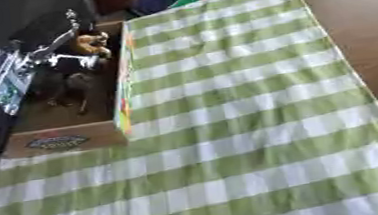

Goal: Pick up objects on the table and place them in the box.

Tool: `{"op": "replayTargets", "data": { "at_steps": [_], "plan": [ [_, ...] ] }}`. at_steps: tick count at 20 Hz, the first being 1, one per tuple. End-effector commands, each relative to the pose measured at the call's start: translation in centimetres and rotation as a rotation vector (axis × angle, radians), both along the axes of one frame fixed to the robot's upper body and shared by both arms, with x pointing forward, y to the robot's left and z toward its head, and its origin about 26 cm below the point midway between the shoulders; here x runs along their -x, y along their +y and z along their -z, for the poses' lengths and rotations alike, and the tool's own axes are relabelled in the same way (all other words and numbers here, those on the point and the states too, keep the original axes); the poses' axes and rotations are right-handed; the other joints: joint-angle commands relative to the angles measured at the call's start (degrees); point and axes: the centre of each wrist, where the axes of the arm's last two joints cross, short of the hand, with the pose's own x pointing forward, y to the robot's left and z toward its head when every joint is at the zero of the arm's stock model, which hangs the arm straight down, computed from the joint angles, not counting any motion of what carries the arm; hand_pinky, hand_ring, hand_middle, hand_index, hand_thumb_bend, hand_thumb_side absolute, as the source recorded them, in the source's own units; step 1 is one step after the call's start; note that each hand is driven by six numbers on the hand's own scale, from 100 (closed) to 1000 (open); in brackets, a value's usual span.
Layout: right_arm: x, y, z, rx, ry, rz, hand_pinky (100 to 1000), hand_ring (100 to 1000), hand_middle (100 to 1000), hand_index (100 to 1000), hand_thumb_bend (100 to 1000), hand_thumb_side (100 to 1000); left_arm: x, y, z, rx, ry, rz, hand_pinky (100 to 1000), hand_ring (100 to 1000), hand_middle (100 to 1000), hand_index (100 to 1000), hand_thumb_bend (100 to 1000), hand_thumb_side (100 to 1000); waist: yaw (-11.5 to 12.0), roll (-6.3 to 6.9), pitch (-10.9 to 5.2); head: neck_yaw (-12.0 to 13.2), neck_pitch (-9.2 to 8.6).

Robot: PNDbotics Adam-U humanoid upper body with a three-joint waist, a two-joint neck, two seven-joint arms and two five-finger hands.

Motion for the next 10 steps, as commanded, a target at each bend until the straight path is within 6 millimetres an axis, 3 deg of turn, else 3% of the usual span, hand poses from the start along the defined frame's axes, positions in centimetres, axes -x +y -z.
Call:
{"op": "replayTargets", "data": {
  "at_steps": [1, 4, 7, 10],
  "plan": [
    [0.5, -0.1, -0.7, 0.004, -0.025, -0.005, 866, 766, 671, 884, 100, 993, -0.1, 1.0, 0.1, -0.005, 0.04, -0.007, 465, 664, 586, 803, 100, 482, 0.17, -0.33, -0.9, -0.21, -0.19],
    [0.5, -0.1, -0.6, 0.003, -0.018, -0.008, 866, 766, 670, 884, 100, 993, 0.1, 0.8, -0.5, -0.02, 0.023, -0.014, 501, 719, 645, 826, 100, 540, 0.23, -0.27, -0.99, -0.25, -0.2],
    [0.5, -0.1, -0.5, 0.0, -0.015, -0.007, 866, 766, 671, 884, 100, 993, 0.2, 0.6, -0.9, -0.043, 0.002, -0.032, 518, 745, 687, 840, 231, 589, 0.16, -0.27, -1.11, -0.31, -0.28],
    [0.5, -0.2, -0.4, -0.004, -0.01, -0.005, 866, 766, 670, 884, 100, 991, 0.2, 0.5, -1.1, -0.058, -0.013, -0.04, 526, 765, 721, 851, 425, 697, 0.17, -0.21, -1.24, -0.35, -0.2]
  ]
}}
